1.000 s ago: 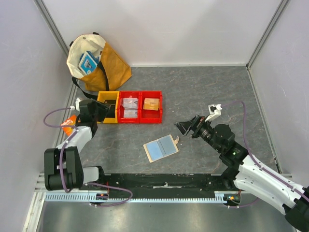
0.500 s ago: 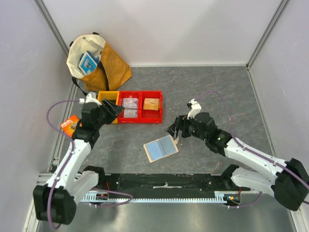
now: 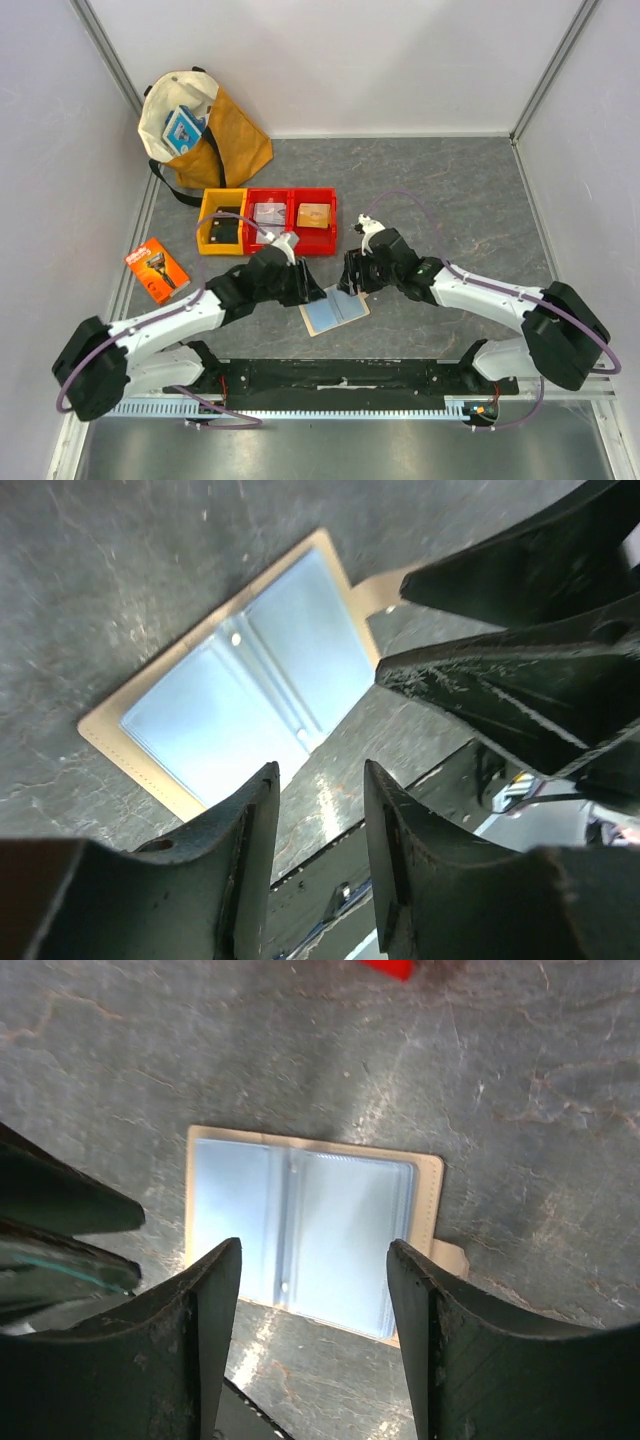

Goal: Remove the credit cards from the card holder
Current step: Remove the credit card from the card holder.

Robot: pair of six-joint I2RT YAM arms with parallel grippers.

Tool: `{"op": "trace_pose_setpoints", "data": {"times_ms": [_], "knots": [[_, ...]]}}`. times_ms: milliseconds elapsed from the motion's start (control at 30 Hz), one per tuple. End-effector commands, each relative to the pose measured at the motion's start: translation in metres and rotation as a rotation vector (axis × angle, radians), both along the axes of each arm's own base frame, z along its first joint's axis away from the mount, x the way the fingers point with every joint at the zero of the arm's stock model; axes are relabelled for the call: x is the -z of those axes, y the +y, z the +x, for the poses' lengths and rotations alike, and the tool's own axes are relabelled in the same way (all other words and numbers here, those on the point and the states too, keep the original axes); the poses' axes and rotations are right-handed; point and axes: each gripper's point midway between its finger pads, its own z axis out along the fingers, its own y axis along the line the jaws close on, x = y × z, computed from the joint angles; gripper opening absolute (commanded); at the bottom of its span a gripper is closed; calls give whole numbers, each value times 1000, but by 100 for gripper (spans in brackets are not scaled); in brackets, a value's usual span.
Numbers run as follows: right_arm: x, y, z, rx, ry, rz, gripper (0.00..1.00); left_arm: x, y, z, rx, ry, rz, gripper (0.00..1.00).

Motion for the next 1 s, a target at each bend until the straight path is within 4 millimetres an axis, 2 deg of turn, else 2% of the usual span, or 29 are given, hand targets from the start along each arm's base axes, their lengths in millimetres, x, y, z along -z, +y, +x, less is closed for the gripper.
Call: {"op": "trace_pose_setpoints", "data": {"times_ms": [0,100,200,500,767,967], "knots": [[3,3,3,-16,-1,-35,66,14,-20,-4,25,17,20,44],[13,1,2,-19,19,-59,63,28,-21,-11,37,57,59,40],[21,2,0,-31,34,-70,61,43,-13,-17,34,97,119,37],[42,2,-6,-46,79,-90,47,76,13,-33,28,195,296,26],[51,1,-9,-51,101,-107,44,88,17,-40,36,248,355,17],[52,-7,-8,-22,85,-135,43,92,18,-44,34,263,365,15]]}}
